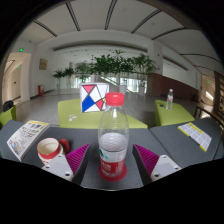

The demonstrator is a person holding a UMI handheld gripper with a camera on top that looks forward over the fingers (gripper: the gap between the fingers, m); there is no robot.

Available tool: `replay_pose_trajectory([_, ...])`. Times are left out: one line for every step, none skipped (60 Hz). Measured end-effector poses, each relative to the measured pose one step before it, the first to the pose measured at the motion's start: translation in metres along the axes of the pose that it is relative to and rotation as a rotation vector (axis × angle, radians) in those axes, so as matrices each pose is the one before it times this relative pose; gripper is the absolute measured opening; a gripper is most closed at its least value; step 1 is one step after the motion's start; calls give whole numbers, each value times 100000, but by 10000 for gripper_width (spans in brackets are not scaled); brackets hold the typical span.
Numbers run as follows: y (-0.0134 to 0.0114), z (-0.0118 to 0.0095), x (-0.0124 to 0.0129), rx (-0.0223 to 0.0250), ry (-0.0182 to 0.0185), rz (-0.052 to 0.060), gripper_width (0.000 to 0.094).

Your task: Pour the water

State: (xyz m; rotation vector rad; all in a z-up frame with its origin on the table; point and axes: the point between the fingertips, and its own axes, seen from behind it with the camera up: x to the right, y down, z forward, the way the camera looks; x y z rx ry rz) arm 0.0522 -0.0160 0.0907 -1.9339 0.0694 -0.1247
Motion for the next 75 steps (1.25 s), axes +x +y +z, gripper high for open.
replay_pose_trajectory([-108, -558, 105, -353, 781, 177, 850])
replay_pose_trajectory([-103, -584, 54, -417, 620, 157, 861])
replay_pose_trajectory([-100, -631, -6, -330, 426, 149, 870])
replay_pose_trajectory([-97, -666, -5, -259, 414, 291, 865])
replay_pose_trajectory([-405, -698, 676, -559, 162, 364, 859])
replay_pose_trajectory([10, -738, -85, -426, 274, 382, 855])
replay_pose_trajectory([235, -777, -596, -467, 346, 121, 855])
replay_pose_trajectory([71, -774, -171, -571, 6, 56, 855])
replay_pose_trajectory([29, -842, -162, -454, -32, 72, 855])
replay_pose_trajectory([23, -863, -164, -373, 26, 169, 855])
replay_pose_trajectory([39, -905, -168, -449, 113, 202, 854])
replay_pose_trajectory([64, -940, -175, -574, 105, 38, 855])
replay_pose_trajectory([94, -970, -226, -618, -42, -170, 854])
replay_pose_trajectory([-97, -1169, 8, -522, -280, -232, 854])
replay_pose_trajectory([79, -993, -217, -253, -97, -78, 855])
replay_pose_trajectory([83, -1043, -184, -224, 87, -3, 857])
replay_pose_trajectory([106, -1063, -182, -313, 161, 37, 857])
replay_pose_trajectory([107, -1115, -227, -330, -136, -73, 855])
replay_pose_trajectory([-46, -1289, -199, -305, -238, -26, 854])
replay_pose_trajectory([70, -1098, -241, -105, -151, 153, 853])
replay_pose_trajectory([94, -1068, -196, -116, 64, 339, 854])
replay_pose_trajectory([118, -1075, -163, -272, 140, 368, 853])
replay_pose_trajectory([134, -1092, -206, -367, -50, 261, 854])
replay_pose_trajectory([145, -1042, -194, -351, -189, 128, 853])
replay_pose_trajectory([115, -1087, -190, -247, -140, 151, 853])
replay_pose_trajectory([36, -1095, -109, -157, 96, 254, 855])
replay_pose_trajectory([116, -1029, -65, 132, 296, 361, 854])
replay_pose_trajectory([40, -1215, -159, 309, 193, 229, 855])
replay_pose_trajectory([12, -966, -159, 417, -44, 179, 855])
replay_pose_trajectory([-21, -935, -190, 309, -218, 79, 854])
replay_pose_trajectory([26, -928, -178, 164, -201, 60, 858])
replay_pose_trajectory([18, -945, -137, 73, -83, 98, 859])
replay_pose_trajectory([3, -883, -128, 140, -50, 67, 857])
replay_pose_trajectory([0, -874, -139, 224, -90, -28, 857])
replay_pose_trajectory([-2, -799, -147, 260, -231, -203, 856])
replay_pose_trajectory([27, -1033, -171, 271, 9, -316, 857])
replay_pose_trajectory([-60, -442, -38, 401, 96, -210, 859])
replay_pose_trajectory([-19, -1206, -46, 550, 341, -75, 861])
replay_pose_trajectory([-86, -777, -13, 659, 281, -1, 859])
replay_pose_trajectory([-69, -768, -67, 628, 147, -59, 860])
replay_pose_trajectory([-52, -726, -79, 517, 61, -227, 858])
replay_pose_trajectory([-115, -319, -27, 421, -135, -385, 858])
replay_pose_trajectory([-5, -952, -175, 316, -262, -602, 859])
replay_pose_trajectory([16, -600, -183, 306, -398, -581, 860])
replay_pose_trajectory([36, -589, -151, 245, -401, -563, 860])
replay_pose_trajectory([15, -591, -122, 186, -265, -500, 858])
replay_pose_trajectory([31, -566, -100, 129, -205, -481, 859])
replay_pose_trajectory([-11, -105, -107, 177, -242, -456, 859])
replay_pose_trajectory([8, 6, -190, 294, -182, -201, 855])
replay_pose_trajectory([20, -942, 51, 228, -263, -194, 851])
replay_pose_trajectory([-32, -516, -175, 136, -100, -17, 853])
replay_pose_trajectory([68, -210, 41, 86, -148, -232, 855])
replay_pose_trajectory([41, -300, -88, 14, -142, -348, 856])
replay_pose_trajectory([58, -318, -46, -12, -99, -357, 854])
replay_pose_trajectory([49, -296, -60, -33, -4, -305, 859])
replay_pose_trajectory([50, -297, -58, -59, 47, -249, 859])
replay_pose_trajectory([63, -272, -70, -117, -83, -208, 857])
replay_pose_trajectory([125, 106, -123, -120, -248, -118, 862])
replay_pose_trajectory([67, -209, -108, -249, -524, -17, 860])
replay_pose_trajectory([93, -245, -100, -240, -460, -43, 855])
replay_pose_trajectory([44, -192, -73, -49, -201, -97, 858])
replay_pose_trajectory([13, -238, -18, 84, 10, -166, 857])
replay_pose_trajectory([6, -190, 13, 55, 95, -181, 855])
replay_pose_trajectory([21, -166, 2, -14, 45, -87, 855])
replay_pose_trajectory([39, -114, -13, -101, -34, 49, 861])
replay_pose_trajectory([62, -88, -44, -174, -180, 166, 857])
replay_pose_trajectory([168, 361, -98, -195, -267, 238, 855])
replay_pose_trajectory([69, -32, -43, -168, -105, 136, 855])
replay_pose_trajectory([37, -25, -28, -67, -57, 56, 854])
replay_pose_trajectory([24, -23, -18, 79, -90, 64, 852])
replay_pose_trajectory([-10, -26, -20, 153, -142, 114, 858])
replay_pose_trajectory([1, -16, -24, -4, -187, 140, 860])
replay_pose_trajectory([40, -1, -20, -265, -78, 161, 861])
replay_pose_trajectory([181, 112, -77, -252, 99, 139, 859])
replay_pose_trajectory([84, -38, -28, -269, 32, 190, 857])
